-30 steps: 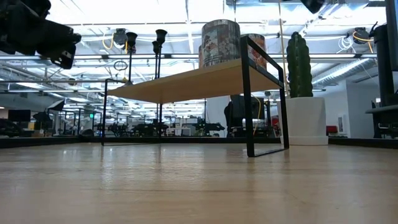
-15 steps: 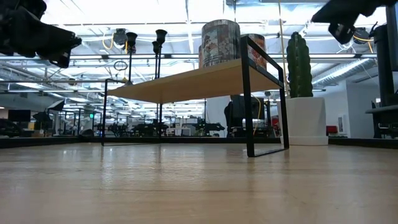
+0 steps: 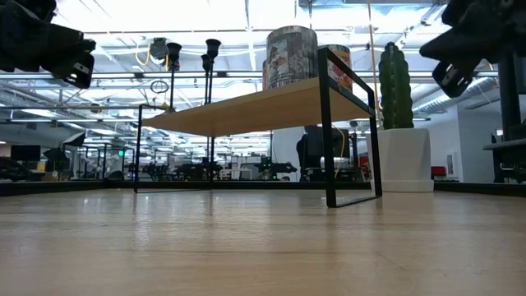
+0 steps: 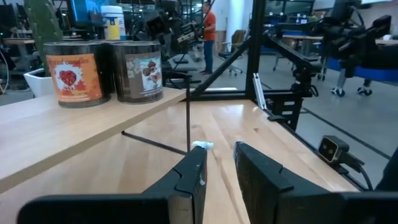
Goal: Pick & Place candle stick holders
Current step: Return to Home Position
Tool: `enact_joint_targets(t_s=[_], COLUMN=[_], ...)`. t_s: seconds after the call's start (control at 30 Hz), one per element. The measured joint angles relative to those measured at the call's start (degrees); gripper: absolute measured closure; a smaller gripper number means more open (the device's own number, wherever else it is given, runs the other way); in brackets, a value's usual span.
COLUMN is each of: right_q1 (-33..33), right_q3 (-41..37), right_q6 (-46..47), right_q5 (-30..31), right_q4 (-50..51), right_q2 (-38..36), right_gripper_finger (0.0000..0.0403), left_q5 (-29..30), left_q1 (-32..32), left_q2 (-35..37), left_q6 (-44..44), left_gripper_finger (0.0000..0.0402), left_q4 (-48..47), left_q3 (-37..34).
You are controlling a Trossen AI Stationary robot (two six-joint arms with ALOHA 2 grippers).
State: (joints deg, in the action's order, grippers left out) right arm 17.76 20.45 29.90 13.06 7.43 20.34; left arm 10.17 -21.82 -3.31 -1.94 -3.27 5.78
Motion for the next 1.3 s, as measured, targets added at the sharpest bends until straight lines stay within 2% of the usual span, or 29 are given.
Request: enact_joint_targets(t_s=[0.33, 0.53, 0.6, 0.67, 0.73, 0.8, 0.9, 0.97, 1.1, 1.17, 1.3], right_q1=[-0.1, -0.2, -0.1, -0.2, -0.2, -0.2, -0.2, -0.2, -0.2, -0.2, -0.2], right_q3=[-6.2, -8.0, -7.7, -7.3, -7.1, -7.4, -9.4, -11.4, -15.8, -17.6, -19.0], right_q6=[-10.1, -12.6, -12.2, -9.7, -4.6, 1.0, 5.9, 6.2, 0.4, -1.9, -2.4], right_q5=[0.3, 0.9, 4.5, 11.0, 18.6, 21.6, 18.5, 14.3, 6.7, 5.8, 6.1], right_q4=[-9.7, -7.1, -4.6, 0.1, 3.6, 9.0, 10.9, 6.4, -6.6, -9.9, -10.2], right_q2=[-11.4, -20.1, -20.2, -20.2, -19.8, -19.9, -19.9, -19.9, -20.0, -19.9, -19.7], right_gripper_finger=[0.0399, 0.0399, 0.0399, 0.0399, 0.0399, 0.0399, 0.0399, 0.0399, 0.0399, 0.0399, 0.0399], left_q5=[0.1, 0.2, 0.2, 0.2, 0.2, -0.1, -1.7, -3.2, -5.3, -5.8, -5.8], left_q1=[0.0, 0.0, 0.0, 0.0, 0.0, 0.0, 0.0, 0.0, 0.0, 0.0, 0.0], left_q2=[0.0, 0.0, 0.0, 0.0, 0.0, 0.0, 0.0, 0.0, 0.0, 0.0, 0.0], left_q6=[1.8, 3.2, 3.2, 3.1, 2.7, 2.3, 1.8, 1.8, 1.9, 3.1, 5.0], left_gripper_finger=[0.0314, 0.0314, 0.0314, 0.0314, 0.0314, 0.0314, 0.0314, 0.0314, 0.0314, 0.0314, 0.0314], left_q4=[-1.3, -1.4, -1.6, -1.7, -1.7, -1.7, -1.7, -1.7, -1.7, -1.7, -1.7], left_q3=[0.0, 0.0, 0.0, 0.0, 0.0, 0.0, 0.0, 0.0, 0.0, 0.0, 0.0])
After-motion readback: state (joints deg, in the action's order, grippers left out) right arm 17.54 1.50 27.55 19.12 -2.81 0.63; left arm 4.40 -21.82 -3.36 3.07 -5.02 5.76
